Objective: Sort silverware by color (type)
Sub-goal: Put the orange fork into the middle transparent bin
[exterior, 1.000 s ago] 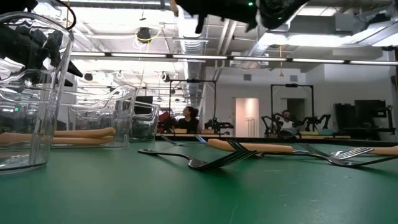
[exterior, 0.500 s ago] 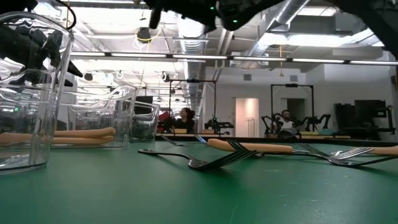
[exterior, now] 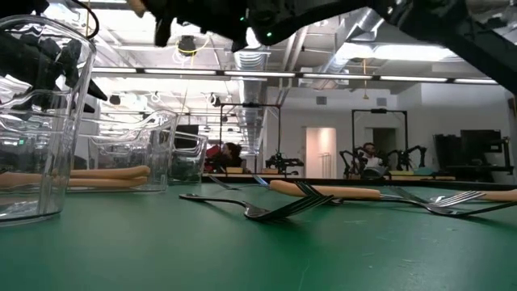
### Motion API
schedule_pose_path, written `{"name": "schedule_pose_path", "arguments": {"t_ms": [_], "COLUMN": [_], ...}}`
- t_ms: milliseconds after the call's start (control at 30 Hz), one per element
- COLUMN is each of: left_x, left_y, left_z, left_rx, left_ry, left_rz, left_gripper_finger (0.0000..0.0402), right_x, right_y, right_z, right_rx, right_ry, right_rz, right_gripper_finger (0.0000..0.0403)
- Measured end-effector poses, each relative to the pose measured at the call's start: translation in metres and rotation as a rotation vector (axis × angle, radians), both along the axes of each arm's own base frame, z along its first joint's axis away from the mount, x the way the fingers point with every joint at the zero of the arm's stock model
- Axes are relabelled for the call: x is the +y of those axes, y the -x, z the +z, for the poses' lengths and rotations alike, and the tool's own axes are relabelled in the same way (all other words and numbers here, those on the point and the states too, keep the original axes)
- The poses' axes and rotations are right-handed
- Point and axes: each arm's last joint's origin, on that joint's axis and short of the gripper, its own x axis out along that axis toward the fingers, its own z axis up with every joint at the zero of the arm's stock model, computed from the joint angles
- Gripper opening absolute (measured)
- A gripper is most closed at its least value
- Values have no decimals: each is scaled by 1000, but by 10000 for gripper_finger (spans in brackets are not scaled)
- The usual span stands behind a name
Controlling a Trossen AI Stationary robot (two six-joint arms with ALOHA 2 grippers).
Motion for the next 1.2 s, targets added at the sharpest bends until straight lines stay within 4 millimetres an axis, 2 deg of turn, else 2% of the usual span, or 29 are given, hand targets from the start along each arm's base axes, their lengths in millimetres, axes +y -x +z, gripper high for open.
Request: {"name": "schedule_pose_path", "arguments": {"t_ms": [233, 500, 767, 900, 1200], "left_x": [0, 0, 0, 0, 0], "left_y": [0, 0, 0, 0, 0], "left_z": [0, 0, 0, 0, 0], "left_rx": [2, 5, 5, 5, 5], "left_ry": [1, -4, -4, -4, -4], "left_rz": [0, 7, 8, 7, 8], "left_gripper_finger": [172, 172, 172, 172, 172], "right_x": [8, 8, -4, 1, 8], "right_y": [-17, -16, -14, -14, -14], "right_z": [-29, -35, -49, -57, -57], "right_rx": [86, 136, 245, 290, 252], "right_ry": [-68, -54, -33, 3, 46], "right_rz": [59, 129, 146, 159, 191], "right_gripper_finger": [61, 61, 61, 61, 61]}}
